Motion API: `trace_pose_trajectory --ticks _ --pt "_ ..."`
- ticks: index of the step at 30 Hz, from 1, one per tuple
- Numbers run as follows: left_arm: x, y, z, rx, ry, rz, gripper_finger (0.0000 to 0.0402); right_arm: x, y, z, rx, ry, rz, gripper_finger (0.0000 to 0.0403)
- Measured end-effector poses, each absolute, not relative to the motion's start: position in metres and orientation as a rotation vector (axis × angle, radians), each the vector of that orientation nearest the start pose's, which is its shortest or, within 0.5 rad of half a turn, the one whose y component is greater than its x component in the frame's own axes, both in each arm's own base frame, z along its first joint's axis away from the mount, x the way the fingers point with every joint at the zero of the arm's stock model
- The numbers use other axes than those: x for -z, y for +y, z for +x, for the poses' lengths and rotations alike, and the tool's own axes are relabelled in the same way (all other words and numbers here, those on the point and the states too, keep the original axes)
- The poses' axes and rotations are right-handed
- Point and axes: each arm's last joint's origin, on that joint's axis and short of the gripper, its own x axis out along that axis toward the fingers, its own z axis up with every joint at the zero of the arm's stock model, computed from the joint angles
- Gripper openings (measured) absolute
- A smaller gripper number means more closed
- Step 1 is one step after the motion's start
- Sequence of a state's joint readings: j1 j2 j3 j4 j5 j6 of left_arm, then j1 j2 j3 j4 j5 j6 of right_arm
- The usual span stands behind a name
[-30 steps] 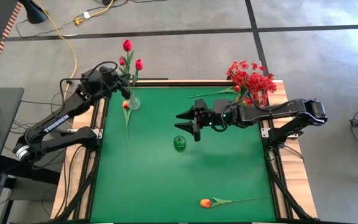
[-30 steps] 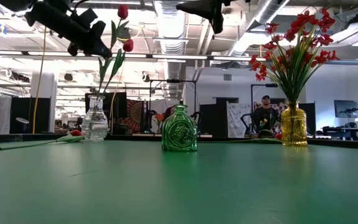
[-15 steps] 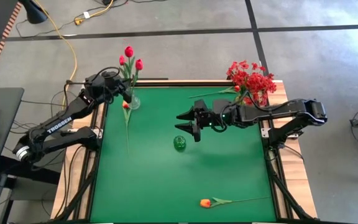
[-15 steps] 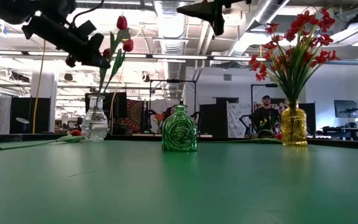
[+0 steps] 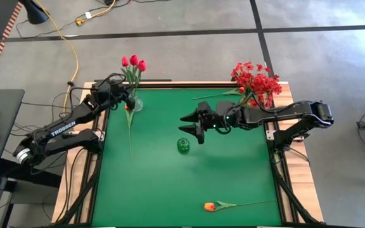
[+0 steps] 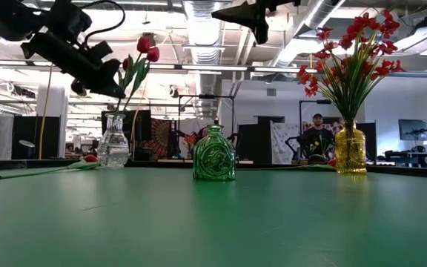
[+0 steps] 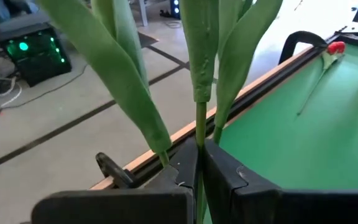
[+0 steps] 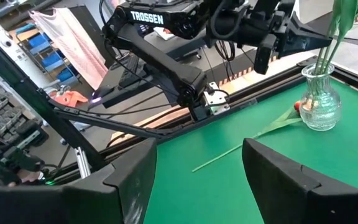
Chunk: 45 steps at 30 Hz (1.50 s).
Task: Sort flowers into vase by color
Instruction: Put the red tulip into the transparent vase, then put the bottom orange tulip into the green vase
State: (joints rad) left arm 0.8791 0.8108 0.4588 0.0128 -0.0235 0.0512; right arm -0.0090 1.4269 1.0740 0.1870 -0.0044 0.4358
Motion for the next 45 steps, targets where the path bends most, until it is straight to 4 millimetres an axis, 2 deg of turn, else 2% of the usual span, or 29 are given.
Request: trace_pose_trajectory --ticks 6,13,19,25,36,40,45 --pt "-0.236 0.138 0.113 -0.886 0.329 -0.101 0.002 -0.32 -0.003 0.328 0.041 0.163 0.436 0.0264" --pt "-0.243 0.132 0.109 -0.886 0.295 -0.081 0.0077 -0.32 -0.003 0.328 0.041 0.163 0.435 0.0264" --pt "-0.249 0.12 0.099 -0.871 0.279 -0.079 0.0112 -0.319 -0.001 0.328 -0.018 0.185 0.39 0.0264" --pt "-0.251 0.102 0.087 -0.825 0.293 -0.098 0.0122 -0.318 0.009 0.327 -0.094 0.215 0.32 0.0264" --pt "-0.239 0.073 0.089 -0.535 0.394 -0.251 0.0122 -0.306 0.045 0.321 -0.208 0.349 0.224 0.0264" --pt "-0.239 0.062 0.096 -0.425 0.398 -0.273 0.012 -0.291 0.07 0.31 -0.318 0.536 0.235 0.0264" --pt "-0.239 0.046 0.105 -0.326 0.413 -0.27 0.0118 -0.269 0.105 0.283 -0.361 0.862 0.283 0.0264"
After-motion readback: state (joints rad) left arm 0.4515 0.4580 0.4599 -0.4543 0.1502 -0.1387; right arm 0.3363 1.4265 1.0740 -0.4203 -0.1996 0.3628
